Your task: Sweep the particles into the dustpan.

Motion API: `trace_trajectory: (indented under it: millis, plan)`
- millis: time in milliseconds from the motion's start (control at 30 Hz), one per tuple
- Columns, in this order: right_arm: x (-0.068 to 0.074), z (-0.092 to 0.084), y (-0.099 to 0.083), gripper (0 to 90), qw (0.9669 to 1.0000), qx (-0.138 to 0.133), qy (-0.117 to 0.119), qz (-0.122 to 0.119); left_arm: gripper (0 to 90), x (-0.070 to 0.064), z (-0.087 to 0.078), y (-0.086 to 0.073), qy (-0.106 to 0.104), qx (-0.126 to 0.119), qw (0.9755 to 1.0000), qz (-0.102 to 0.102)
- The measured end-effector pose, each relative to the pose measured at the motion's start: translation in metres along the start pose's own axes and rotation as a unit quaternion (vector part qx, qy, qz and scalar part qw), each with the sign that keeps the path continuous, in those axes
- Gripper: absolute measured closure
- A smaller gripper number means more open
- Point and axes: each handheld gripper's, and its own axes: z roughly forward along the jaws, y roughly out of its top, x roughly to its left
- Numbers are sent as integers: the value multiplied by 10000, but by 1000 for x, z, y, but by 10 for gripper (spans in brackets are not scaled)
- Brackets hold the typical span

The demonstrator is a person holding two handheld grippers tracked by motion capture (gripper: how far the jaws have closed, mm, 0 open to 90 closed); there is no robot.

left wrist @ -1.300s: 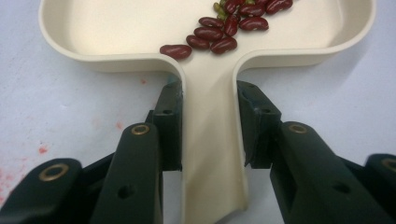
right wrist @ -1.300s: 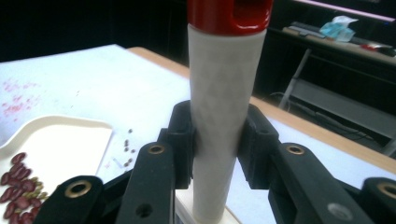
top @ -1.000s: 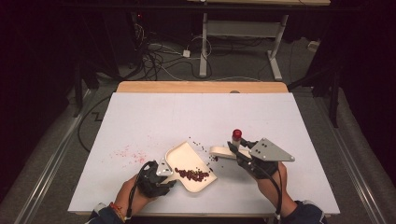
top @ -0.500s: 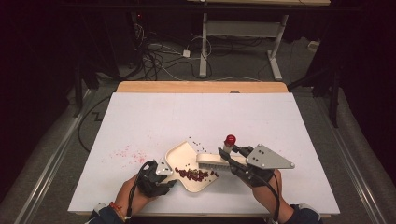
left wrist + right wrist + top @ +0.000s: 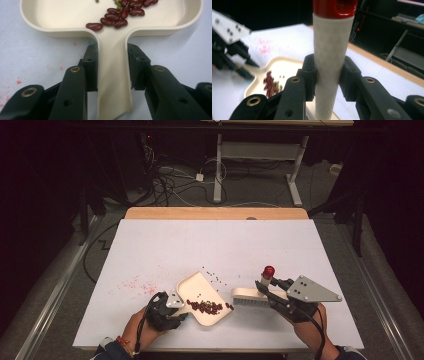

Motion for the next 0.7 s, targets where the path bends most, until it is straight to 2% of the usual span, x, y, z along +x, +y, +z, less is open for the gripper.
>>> trace_trajectory:
  millis: [67,233,367,433,467,600,700]
  plan:
    - [1,-2,-1,699,10000,26,8,-35,630,0,0,0,14,7,10000,2]
    - [9,5,-2,699,9996,-3,270,59,629,0,1,1,10,24,10000,3]
    - [15,13,-1,699,9994,-219,268,67,628,1,1,0,7,12,10000,-6]
    - [14,14,-1,700,9983,-384,409,169,628,1,1,0,6,1,10000,-12]
    - [14,14,0,699,9979,-384,482,209,629,1,1,0,-1,-3,10000,-17]
    - [14,14,2,699,9984,-333,441,119,628,1,1,0,-8,-4,10000,-25]
    - [10,10,3,699,9982,-387,422,189,628,1,1,0,-7,-1,10000,-40]
